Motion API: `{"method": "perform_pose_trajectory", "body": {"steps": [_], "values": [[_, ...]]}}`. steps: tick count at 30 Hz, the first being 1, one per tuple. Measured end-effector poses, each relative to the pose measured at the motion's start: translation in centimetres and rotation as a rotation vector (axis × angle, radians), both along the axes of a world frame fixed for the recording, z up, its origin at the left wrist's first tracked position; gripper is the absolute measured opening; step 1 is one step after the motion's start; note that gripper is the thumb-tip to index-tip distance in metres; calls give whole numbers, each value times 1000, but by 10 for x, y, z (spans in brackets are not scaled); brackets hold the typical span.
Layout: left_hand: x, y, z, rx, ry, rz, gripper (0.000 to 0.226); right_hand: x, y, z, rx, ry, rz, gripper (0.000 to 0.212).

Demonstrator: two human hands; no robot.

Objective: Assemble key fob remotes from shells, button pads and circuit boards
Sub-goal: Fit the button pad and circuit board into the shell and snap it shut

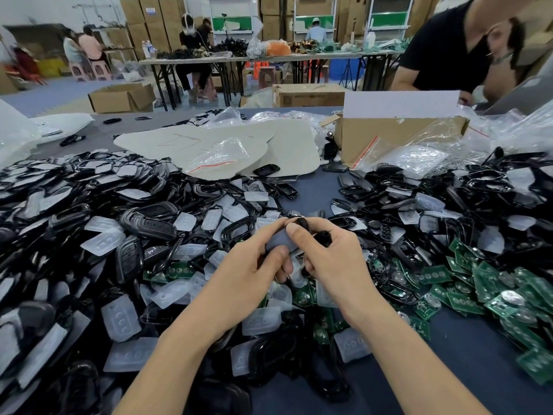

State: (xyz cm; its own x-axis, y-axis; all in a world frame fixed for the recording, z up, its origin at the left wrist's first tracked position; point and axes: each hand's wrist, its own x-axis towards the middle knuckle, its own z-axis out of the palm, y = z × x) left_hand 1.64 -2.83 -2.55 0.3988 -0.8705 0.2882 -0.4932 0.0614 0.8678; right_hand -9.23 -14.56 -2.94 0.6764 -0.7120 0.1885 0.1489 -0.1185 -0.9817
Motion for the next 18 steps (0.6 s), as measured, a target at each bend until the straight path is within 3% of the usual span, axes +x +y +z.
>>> {"method": "perform_pose_trajectory", "body": {"steps": [4,8,11,13,16,18], "values": [[1,1,-3,13,-30,-16,51,-1,0,2,-13,20,18,7],[0,-3,-8,-33,-292,171,44,0,-3,2,-23,47,20,7],[-1,-3,-10,-56,-338,246,34,0,-3,1,6,40,64,11],[0,-4,-10,-61,-307,293,30,3,-3,4,204,4,73,17],[2,-5,-10,-83,-109,374,23,3,-8,10,813,-193,160,57],[2,-5,-8,-119,34,406,16,-4,-12,14,1046,-341,248,54]]}}
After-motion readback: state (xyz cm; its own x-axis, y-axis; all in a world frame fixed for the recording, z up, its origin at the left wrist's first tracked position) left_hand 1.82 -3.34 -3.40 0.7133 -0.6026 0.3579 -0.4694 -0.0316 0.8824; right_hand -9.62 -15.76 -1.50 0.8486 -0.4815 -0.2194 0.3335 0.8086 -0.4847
